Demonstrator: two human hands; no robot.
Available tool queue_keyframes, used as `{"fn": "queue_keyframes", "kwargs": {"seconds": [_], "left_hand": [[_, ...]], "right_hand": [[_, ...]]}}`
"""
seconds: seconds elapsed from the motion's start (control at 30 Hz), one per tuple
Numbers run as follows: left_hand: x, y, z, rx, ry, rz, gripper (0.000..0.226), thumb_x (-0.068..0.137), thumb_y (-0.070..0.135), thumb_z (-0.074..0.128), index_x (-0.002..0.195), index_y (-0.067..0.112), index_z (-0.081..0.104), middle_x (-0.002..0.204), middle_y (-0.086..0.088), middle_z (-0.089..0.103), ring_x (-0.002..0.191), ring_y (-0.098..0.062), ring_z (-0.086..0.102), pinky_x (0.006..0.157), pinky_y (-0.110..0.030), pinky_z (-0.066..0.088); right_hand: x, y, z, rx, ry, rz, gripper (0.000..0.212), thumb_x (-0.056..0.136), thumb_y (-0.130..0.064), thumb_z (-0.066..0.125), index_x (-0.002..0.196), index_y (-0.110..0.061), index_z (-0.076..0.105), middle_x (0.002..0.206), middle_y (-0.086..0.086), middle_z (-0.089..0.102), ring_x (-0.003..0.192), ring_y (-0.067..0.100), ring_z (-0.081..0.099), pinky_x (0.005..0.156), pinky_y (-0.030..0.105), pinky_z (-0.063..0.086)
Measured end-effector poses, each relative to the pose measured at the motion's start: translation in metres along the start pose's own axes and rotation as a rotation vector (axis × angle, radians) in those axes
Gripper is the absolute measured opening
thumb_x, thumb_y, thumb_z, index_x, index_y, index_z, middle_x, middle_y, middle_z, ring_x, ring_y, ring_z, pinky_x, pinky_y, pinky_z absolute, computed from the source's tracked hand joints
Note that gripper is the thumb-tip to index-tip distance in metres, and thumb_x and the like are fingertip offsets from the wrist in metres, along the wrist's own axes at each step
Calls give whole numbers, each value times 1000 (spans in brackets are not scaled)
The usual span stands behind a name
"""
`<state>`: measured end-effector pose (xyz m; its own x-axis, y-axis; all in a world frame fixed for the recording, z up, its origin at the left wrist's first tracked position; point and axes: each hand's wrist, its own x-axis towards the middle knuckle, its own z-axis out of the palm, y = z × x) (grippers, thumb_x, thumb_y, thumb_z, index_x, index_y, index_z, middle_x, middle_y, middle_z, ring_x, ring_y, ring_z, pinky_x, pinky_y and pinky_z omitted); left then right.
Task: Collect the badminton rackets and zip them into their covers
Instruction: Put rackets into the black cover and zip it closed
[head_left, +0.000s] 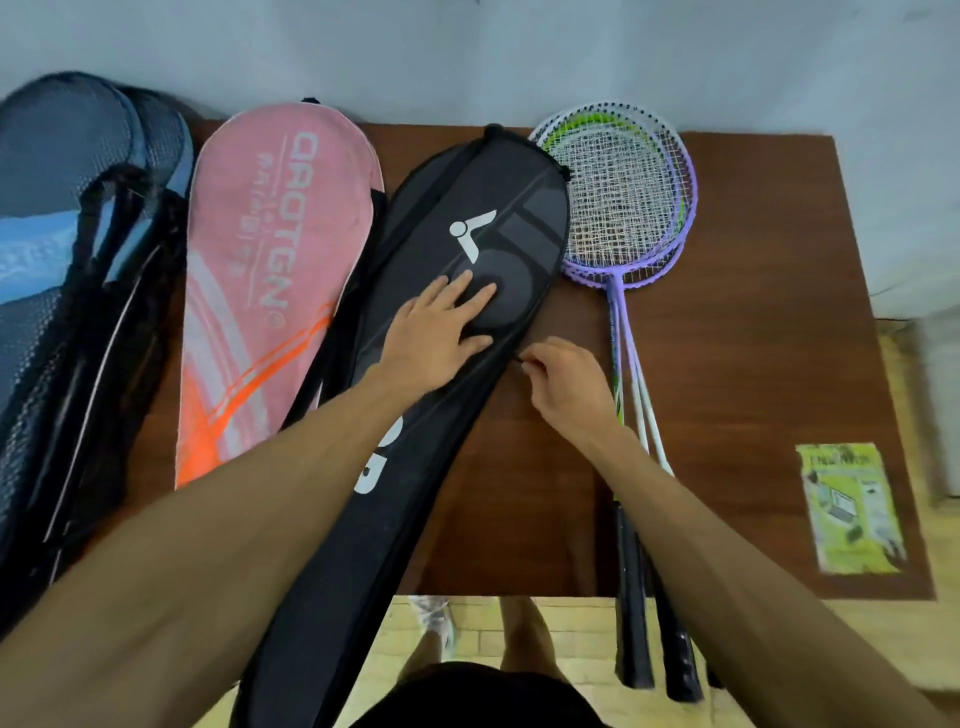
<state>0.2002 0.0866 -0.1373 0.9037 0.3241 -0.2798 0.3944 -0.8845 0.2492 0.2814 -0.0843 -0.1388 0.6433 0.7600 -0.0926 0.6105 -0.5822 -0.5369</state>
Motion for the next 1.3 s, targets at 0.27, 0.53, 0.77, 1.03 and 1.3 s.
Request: {"fn": "queue_keyframes", "kwargs": {"seconds": [0.27,0.53,0.77,1.03,1.3], "left_hand": [[-108,-11,11,-178,72,117,48,87,38,58,135,33,50,145,5,44,134,-21,39,110,-44,32],[-140,-30,50,-35,76,266,56,85,32,68,136,19,51,145,-4,45,139,-28,34,111,-44,37],[-138,-32,60,-68,145,274,51,87,33,64,135,18,52,146,-3,45,140,-25,32,111,-43,36],[-150,-38,49,-263,1,268,46,99,16,44,145,17,37,159,1,18,148,-16,8,121,-32,7],[-219,-38,60,-25,-86,257,58,95,40,49,148,31,27,160,7,11,148,-16,1,118,-39,23]], "right_hand": [[-28,-17,14,109,126,184,17,87,-7,56,97,-10,70,97,9,67,90,28,62,81,31,44],[-61,-35,37,14,56,99,15,88,-7,55,95,-9,67,95,8,67,89,27,62,80,36,48],[-115,-63,77,6,78,74,15,92,-10,53,98,-9,67,95,8,67,88,27,62,79,36,49],[-132,-74,85,56,9,183,18,95,-14,48,101,-17,66,100,2,67,91,21,62,79,35,50],[-120,-66,70,52,3,254,15,91,-15,53,93,-18,68,98,1,67,92,20,61,78,31,47]]}}
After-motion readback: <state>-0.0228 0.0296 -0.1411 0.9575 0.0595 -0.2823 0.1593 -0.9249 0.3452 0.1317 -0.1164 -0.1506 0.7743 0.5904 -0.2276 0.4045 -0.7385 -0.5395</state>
